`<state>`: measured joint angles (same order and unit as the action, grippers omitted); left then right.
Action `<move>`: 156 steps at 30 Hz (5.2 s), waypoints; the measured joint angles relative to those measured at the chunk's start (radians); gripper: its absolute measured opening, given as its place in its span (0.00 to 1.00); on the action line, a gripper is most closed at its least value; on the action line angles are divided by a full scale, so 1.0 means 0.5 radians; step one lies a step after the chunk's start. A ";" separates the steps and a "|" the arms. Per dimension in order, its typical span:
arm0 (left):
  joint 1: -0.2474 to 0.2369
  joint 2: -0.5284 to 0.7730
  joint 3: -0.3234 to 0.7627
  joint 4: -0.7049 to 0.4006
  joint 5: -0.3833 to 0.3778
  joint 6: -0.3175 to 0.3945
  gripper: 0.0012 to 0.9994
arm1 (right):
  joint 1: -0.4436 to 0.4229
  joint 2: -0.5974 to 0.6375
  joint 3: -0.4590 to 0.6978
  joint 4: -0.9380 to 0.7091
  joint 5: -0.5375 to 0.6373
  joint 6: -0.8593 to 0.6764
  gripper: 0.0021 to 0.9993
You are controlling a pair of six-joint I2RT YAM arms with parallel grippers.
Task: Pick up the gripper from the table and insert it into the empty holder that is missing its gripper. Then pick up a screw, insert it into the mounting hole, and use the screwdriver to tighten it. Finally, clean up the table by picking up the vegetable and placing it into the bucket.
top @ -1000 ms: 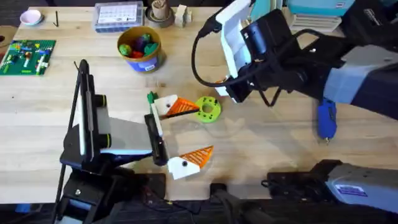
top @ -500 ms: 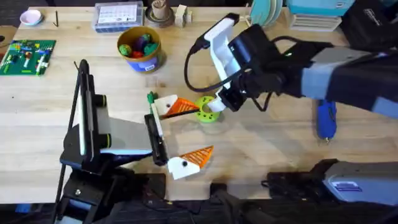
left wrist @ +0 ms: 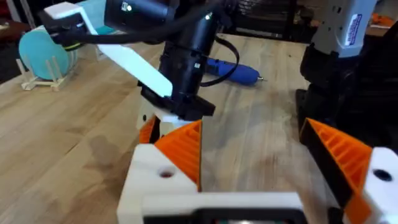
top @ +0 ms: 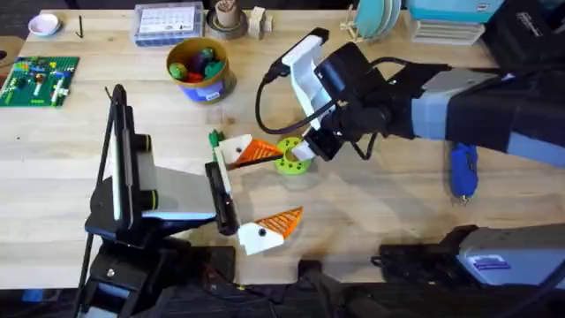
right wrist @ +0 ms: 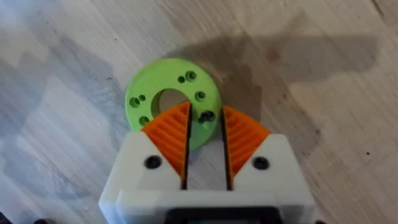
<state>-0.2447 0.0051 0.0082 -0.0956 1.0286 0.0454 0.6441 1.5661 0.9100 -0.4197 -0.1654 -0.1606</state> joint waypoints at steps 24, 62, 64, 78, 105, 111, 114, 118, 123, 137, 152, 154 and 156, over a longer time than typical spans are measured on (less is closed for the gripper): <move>0.000 0.001 0.000 0.000 0.000 0.000 0.99 | 0.000 -0.005 0.004 0.017 0.009 0.000 0.00; 0.000 0.000 0.000 0.000 0.000 0.000 0.99 | -0.126 -0.090 0.004 -0.112 0.465 -0.288 0.00; 0.000 0.000 0.000 0.000 0.000 0.000 0.99 | -0.126 -0.089 0.004 -0.113 0.467 -0.325 0.00; 0.000 0.001 -0.001 0.000 0.000 0.000 0.99 | -0.124 -0.089 0.004 -0.112 0.672 -0.589 0.00; 0.000 0.000 0.000 0.000 0.000 0.000 0.99 | -0.125 -0.475 0.643 -0.752 0.415 -0.237 0.00; 0.000 0.000 -0.001 0.000 0.000 0.000 0.99 | 0.025 -0.475 0.865 -0.774 0.187 -0.197 0.00; 0.000 0.000 0.000 0.000 0.000 0.000 0.99 | 0.185 -0.474 0.883 -0.766 0.148 -0.204 0.00; 0.000 0.001 -0.001 0.000 0.000 0.000 0.99 | 0.342 -0.441 0.978 -0.817 0.118 -0.194 0.00; 0.000 0.001 -0.001 0.000 0.000 0.000 0.99 | 0.439 -0.292 1.222 -0.932 0.118 -0.185 0.00; 0.000 0.000 0.000 0.000 0.000 0.000 0.99 | 0.784 0.052 1.477 -1.167 0.211 -0.197 0.00; -0.001 0.002 0.000 -0.002 0.001 -0.012 0.99 | 0.880 0.133 1.492 -1.146 0.348 -0.203 0.00; -0.003 0.002 0.000 -0.002 0.001 -0.014 0.99 | 0.880 0.140 1.492 -1.159 0.375 -0.204 0.00; -0.003 0.002 0.000 -0.002 0.001 -0.015 0.99 | 0.880 0.141 1.492 -1.166 0.391 -0.204 0.00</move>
<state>-0.2462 0.0063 0.0082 -0.0967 1.0290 0.0380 1.0843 1.6367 1.6562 -1.0026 0.0303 -0.2626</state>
